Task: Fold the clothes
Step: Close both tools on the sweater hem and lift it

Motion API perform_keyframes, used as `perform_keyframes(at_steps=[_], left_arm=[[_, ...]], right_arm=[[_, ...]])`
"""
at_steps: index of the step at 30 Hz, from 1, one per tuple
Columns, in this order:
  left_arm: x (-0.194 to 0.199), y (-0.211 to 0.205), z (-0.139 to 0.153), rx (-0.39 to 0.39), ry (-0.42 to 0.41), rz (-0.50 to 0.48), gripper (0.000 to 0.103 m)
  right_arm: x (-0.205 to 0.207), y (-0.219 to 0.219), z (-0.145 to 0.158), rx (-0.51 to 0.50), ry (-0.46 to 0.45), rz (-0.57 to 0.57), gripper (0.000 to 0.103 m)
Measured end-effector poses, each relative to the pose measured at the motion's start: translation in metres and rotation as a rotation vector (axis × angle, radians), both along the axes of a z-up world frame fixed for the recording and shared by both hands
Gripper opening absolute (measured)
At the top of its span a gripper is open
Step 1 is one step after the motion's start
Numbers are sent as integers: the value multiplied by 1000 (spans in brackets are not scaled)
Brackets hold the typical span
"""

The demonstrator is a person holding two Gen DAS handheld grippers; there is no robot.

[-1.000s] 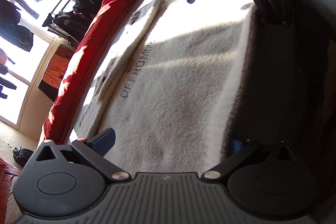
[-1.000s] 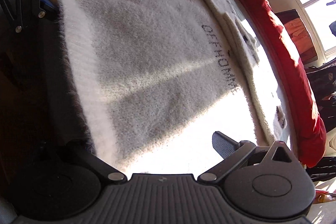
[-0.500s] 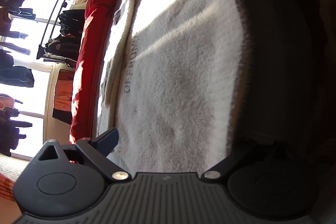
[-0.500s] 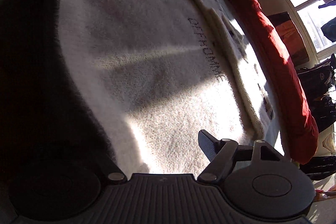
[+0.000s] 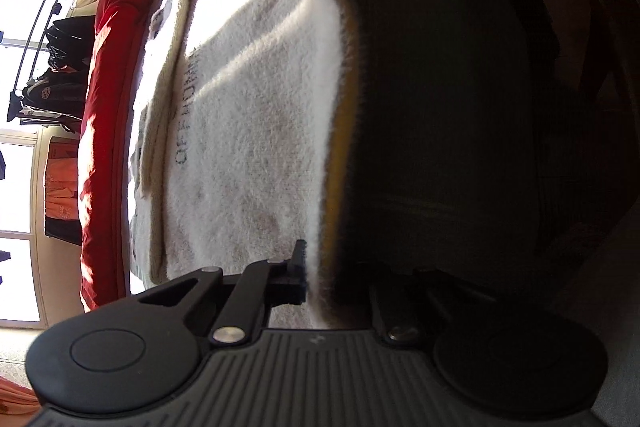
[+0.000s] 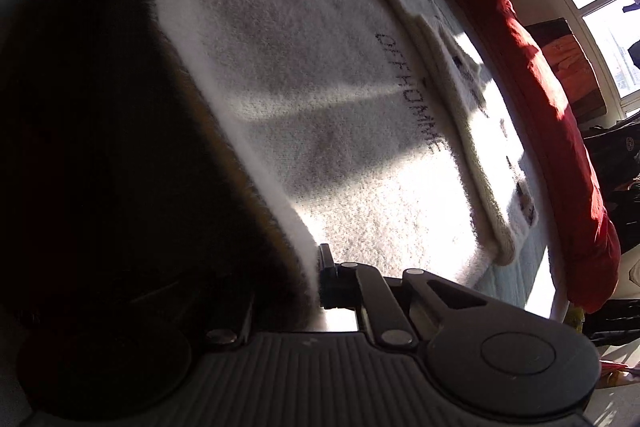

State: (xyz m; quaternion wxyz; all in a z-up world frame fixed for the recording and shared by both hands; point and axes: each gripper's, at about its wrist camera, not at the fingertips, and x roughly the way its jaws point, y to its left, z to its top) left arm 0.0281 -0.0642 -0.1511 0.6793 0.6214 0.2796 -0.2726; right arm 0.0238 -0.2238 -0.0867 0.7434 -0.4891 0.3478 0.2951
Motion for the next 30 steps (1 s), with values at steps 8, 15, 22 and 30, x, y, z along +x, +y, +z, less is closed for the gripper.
perform_keyframes(at_steps=[8, 15, 22, 30], left_arm=[[25, 2, 37, -50, -60, 22, 7], [63, 0, 57, -72, -122, 49, 7], [115, -5, 67, -101, -188, 82, 7], [185, -9, 71, -130, -228, 137, 7]], right_arm=[[11, -3, 27, 37, -56, -5, 8], [39, -5, 47, 46, -110, -21, 8], [78, -8, 57, 68, -164, -63, 8], [142, -10, 63, 79, -227, -111, 8]])
